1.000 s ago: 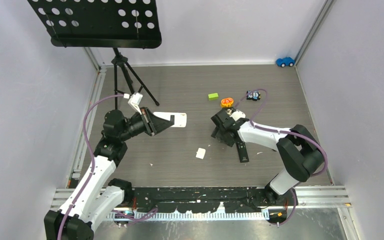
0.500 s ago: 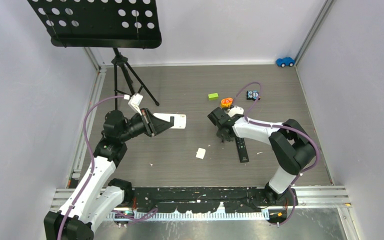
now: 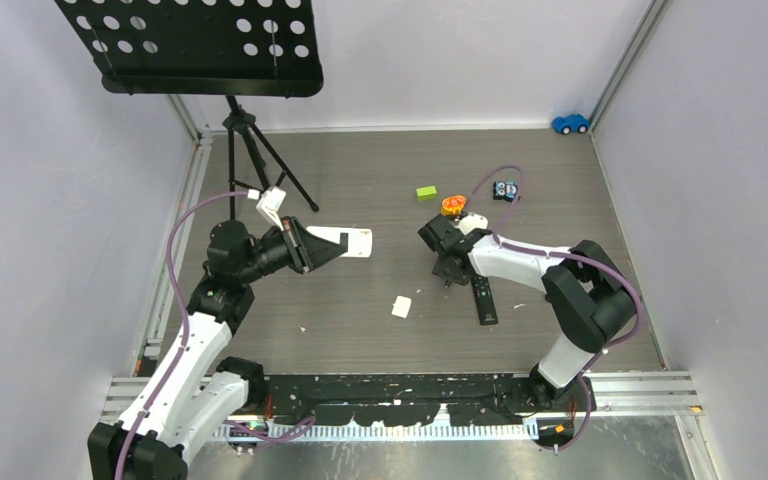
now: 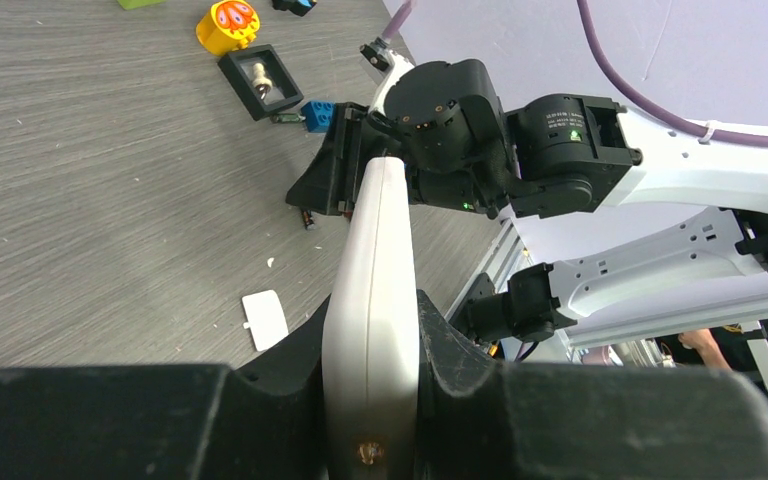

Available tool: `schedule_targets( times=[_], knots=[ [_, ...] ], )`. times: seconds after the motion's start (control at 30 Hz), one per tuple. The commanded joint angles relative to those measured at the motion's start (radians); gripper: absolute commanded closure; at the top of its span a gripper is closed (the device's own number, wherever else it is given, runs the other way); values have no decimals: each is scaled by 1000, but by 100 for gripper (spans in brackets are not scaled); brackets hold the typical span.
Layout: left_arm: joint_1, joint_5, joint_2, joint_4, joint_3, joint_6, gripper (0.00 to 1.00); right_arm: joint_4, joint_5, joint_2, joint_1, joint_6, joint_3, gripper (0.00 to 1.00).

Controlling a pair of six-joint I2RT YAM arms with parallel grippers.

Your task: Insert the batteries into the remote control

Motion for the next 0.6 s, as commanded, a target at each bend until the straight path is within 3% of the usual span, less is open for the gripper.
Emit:
schedule_targets(
  times=[0.0,0.13,0.23,0.4,0.57],
  knots=[
    [-2,-8,-15,24,12,20,100,-79,-43,-25,-3,-4,-53,64],
    [-1,-8,-14,25,5,13,100,-78,-30,-14,-4,-3,-58,77],
    [-1,-8,-18,24,6,7,100,-61,0,-31,3,15,-67,97],
    [-2,-9,-25,52,-9,-38,100,-31,104,-224,47,13,-73,100],
    [-2,1,-11,222,-60,-210,100,36,152,-398,127,-61,-24,100]
  ],
)
